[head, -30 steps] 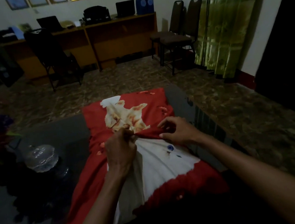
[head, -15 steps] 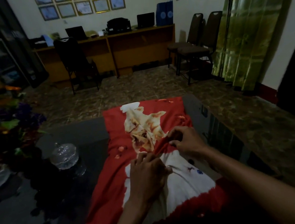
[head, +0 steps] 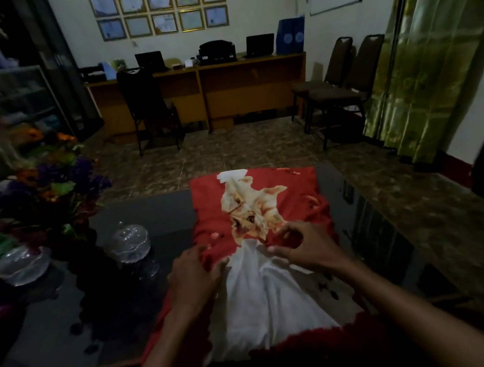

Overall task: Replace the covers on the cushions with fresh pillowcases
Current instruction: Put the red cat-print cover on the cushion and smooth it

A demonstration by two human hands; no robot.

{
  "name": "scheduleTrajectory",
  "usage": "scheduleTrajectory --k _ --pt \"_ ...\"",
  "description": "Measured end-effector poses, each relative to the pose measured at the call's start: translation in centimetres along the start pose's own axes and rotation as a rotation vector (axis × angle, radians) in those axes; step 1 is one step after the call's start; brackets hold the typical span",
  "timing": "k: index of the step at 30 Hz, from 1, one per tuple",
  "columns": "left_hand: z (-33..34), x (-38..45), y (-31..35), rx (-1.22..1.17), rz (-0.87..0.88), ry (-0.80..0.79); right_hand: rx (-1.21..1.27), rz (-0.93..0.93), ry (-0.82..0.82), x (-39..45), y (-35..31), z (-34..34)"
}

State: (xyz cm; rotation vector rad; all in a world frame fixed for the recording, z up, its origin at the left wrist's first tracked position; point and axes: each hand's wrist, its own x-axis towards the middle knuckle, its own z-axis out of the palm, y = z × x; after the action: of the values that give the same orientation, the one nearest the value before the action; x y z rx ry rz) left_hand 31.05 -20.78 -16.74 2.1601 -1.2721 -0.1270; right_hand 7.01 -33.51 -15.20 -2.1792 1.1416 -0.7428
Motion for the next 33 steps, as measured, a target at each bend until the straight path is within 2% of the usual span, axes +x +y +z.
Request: scheduleTrajectory --k 3,4,7,9,12,15,16,18,21,23,26,31,33 --pt "-0.3 -1.8 -1.2 -0.121 -0.209 -0.165 -0.260 -0.044 -0.052 -1.5 -0.2 2.5" --pt "-0.3 -2.3 -1.1 -0.160 -0.242 -0.193 -0.315 -0.049 -0.038 -1.8 -0.6 2.9" --pt "-0.5 -2.7 -0.5 -0.080 -0.236 -0.246 -0.305 -0.018 -0.059 -2.4 -0.9 2.8" --pt "-0.5 -3.1 -0.1 -0.020 -0.211 -0.331 -0.282 0.019 -0.174 -2.4 -0.5 1.4" --pt "-1.6 -4.0 0.1 0.053 -0.136 -0.462 -0.435 -0.006 -0.443 -1.8 -1.2 -1.6" --pt "-2.5 -3.7 -0.1 0.013 -0.089 -0.579 -0.377 0.077 -0.595 -0.6 -2.3 -3.1" --pt "-2.4 -3.3 -0.3 -0.005 -0.096 -0.577 -0.308 0.109 -0.591 -0.2 -2.8 -3.2" --pt "-1.2 -2.1 -0.7 -0.068 -0.132 -0.456 -0.117 0.117 -0.470 1.2 -3.6 -3.0" --pt "0.6 -2.1 1.2 -0.158 -0.161 -0.266 -0.070 0.037 -0.103 4.8 -4.6 -0.9" --pt "1.9 -2.4 2.5 -0.080 -0.124 -0.209 -0.056 0.053 0.043 7.4 -5.5 1.1" --pt "4.3 -1.4 2.5 -0.056 -0.141 -0.130 -0.063 0.108 0.050 10.8 -6.8 4.1" --pt "6.3 -1.1 1.6 -0.081 -0.124 -0.048 -0.363 0.047 -0.065 14.2 -6.2 8.7" --pt "7.1 -1.3 1.0 -0.079 -0.123 -0.011 -0.418 0.006 -0.042 16.3 -5.8 9.1"
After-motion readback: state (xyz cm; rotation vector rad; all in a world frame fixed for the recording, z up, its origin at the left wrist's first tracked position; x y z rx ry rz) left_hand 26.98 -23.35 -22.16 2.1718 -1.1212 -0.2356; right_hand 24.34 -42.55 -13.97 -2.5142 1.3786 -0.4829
